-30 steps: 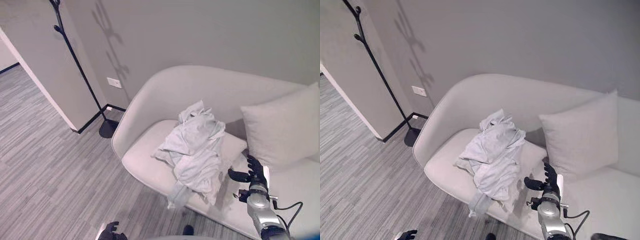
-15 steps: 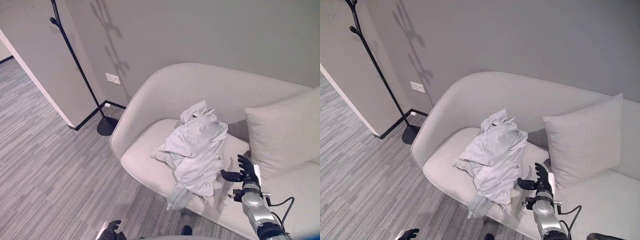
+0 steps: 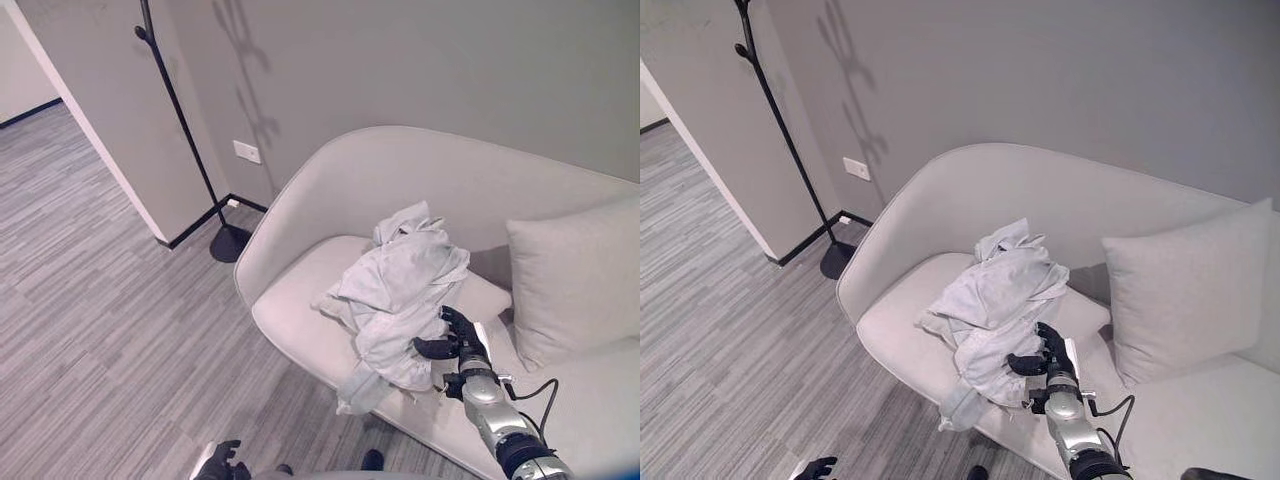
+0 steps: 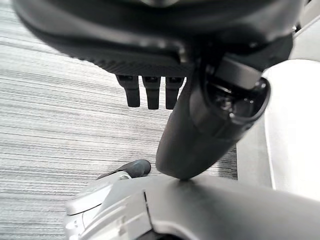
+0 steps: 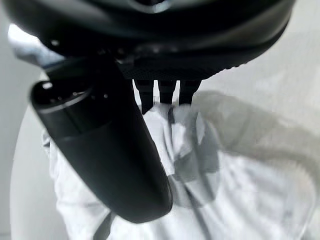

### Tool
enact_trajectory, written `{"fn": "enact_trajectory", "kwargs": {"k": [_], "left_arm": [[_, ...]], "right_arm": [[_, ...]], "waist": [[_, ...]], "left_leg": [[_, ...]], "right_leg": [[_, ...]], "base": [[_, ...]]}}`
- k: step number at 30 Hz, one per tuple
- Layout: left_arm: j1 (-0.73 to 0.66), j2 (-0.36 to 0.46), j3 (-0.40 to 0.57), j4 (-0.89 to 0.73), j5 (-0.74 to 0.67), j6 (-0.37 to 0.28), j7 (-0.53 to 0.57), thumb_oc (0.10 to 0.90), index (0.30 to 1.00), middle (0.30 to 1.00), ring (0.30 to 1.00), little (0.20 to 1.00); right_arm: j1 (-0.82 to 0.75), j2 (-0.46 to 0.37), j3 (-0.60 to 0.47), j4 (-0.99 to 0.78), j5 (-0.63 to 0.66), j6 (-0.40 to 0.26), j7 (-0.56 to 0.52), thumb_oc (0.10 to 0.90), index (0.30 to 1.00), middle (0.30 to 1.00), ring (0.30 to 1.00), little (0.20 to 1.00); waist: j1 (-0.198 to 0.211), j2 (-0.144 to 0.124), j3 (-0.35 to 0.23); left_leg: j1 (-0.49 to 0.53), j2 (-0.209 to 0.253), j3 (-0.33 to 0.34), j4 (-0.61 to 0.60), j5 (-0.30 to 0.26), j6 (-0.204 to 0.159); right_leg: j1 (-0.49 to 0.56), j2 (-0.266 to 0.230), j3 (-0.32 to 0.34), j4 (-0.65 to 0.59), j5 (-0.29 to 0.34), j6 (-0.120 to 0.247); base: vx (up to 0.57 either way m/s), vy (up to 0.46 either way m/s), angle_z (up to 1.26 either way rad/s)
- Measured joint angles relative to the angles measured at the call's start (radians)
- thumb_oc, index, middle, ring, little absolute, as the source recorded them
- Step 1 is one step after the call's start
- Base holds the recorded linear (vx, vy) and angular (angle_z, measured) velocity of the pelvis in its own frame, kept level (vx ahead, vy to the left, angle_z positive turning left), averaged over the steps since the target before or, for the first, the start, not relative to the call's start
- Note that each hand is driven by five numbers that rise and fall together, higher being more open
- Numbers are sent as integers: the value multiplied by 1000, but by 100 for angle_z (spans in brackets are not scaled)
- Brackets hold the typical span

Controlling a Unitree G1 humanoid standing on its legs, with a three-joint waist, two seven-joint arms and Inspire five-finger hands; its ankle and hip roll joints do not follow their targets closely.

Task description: Hang the clothes on the sofa on the clothes rack.

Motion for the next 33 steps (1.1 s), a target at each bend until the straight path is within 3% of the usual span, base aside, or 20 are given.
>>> {"fn": "enact_trajectory", "kwargs": {"k": [3,7,10,11,12,17,19,25,30,32,33], "left_arm": [[0,6,-1,0,0,0,-1,800,900,900,900,900],[-1,12,-6,-1,0,0,-2,800,900,900,900,900],[-12,24,-44,-2,0,-3,-1,800,900,900,900,900],[-12,24,-49,-7,0,-3,0,800,900,900,900,900],[-19,35,-85,-13,0,-4,2,800,900,900,900,900],[-49,56,-167,-43,3,-6,0,800,900,900,900,900],[-48,54,-167,-49,5,-6,4,800,900,900,900,900],[-39,33,-137,-29,42,-5,28,800,900,900,900,900],[-38,31,-104,-13,42,-3,41,800,900,900,900,900],[-8,32,-46,-91,41,-2,43,800,900,900,900,900],[-1,33,-29,-103,40,-5,45,800,900,900,900,900]], "right_arm": [[-2,-1,16,3,0,0,1,800,900,900,900,900],[-87,4,66,149,0,-2,6,800,900,900,900,900],[-221,32,123,366,-2,-7,4,800,900,900,900,900],[-238,42,125,381,-3,6,3,400,300,300,300,300],[-294,47,148,492,-7,-14,2,400,300,300,300,300],[-416,22,116,673,2,-3,-4,400,300,300,300,300],[-421,-5,97,675,8,8,-13,400,300,300,300,300],[-308,-15,61,611,57,-14,-14,400,300,300,300,300],[-165,-44,3,388,71,-11,28,400,300,300,300,300],[-22,-104,-52,87,8,20,26,400,300,300,300,300],[-4,-120,-59,42,-23,10,17,400,300,300,300,300]], "waist": [[2,-6,4],[12,-15,5],[21,-21,4],[31,-21,5],[33,-24,5],[62,-15,12],[72,-9,16],[50,10,22],[8,8,21],[4,10,21],[-9,9,21]], "left_leg": [[-3,-1,-5,3,2,-2],[-9,-1,-16,3,5,-5],[-42,-1,-26,10,8,-11],[-55,0,-33,6,15,-12],[-83,-1,-51,19,16,-16],[-145,-1,-95,9,40,-15],[-148,0,-101,7,41,-13],[-122,1,-104,4,43,-16],[-85,-2,-80,4,32,-13],[-72,-4,-48,3,26,-10],[-64,-4,-40,3,24,-10]], "right_leg": [[0,-2,-9,0,0,0],[-1,-3,-16,0,0,0],[-25,-5,-26,0,0,1],[-36,-5,-35,2,0,1],[-51,-7,-46,0,2,4],[-93,-11,-91,0,6,8],[-93,-10,-97,0,5,7],[-69,-10,-104,4,0,-5],[-45,-10,-83,5,-4,-6],[-46,-10,-53,5,-1,-2],[-45,-9,-42,5,-1,-1]], "base": [[-3,3,6],[-26,-4,6],[-64,-11,9],[-113,-13,25],[-104,-5,29],[-31,12,29],[22,11,13],[33,3,4],[-3,18,-14],[-23,34,-38],[-4,13,-40]]}}
